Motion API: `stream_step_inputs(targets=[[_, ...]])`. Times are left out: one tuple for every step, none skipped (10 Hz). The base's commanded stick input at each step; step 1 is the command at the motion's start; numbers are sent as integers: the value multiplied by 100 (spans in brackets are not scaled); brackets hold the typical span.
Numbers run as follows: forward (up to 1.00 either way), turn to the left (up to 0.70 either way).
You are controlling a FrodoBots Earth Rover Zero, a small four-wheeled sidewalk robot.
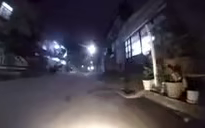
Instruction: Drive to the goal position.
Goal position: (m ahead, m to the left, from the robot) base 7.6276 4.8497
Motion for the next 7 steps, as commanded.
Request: stream_step_inputs(targets=[[70,0],[70,0],[70,0],[70,0],[70,0],[70,0],[70,0]])
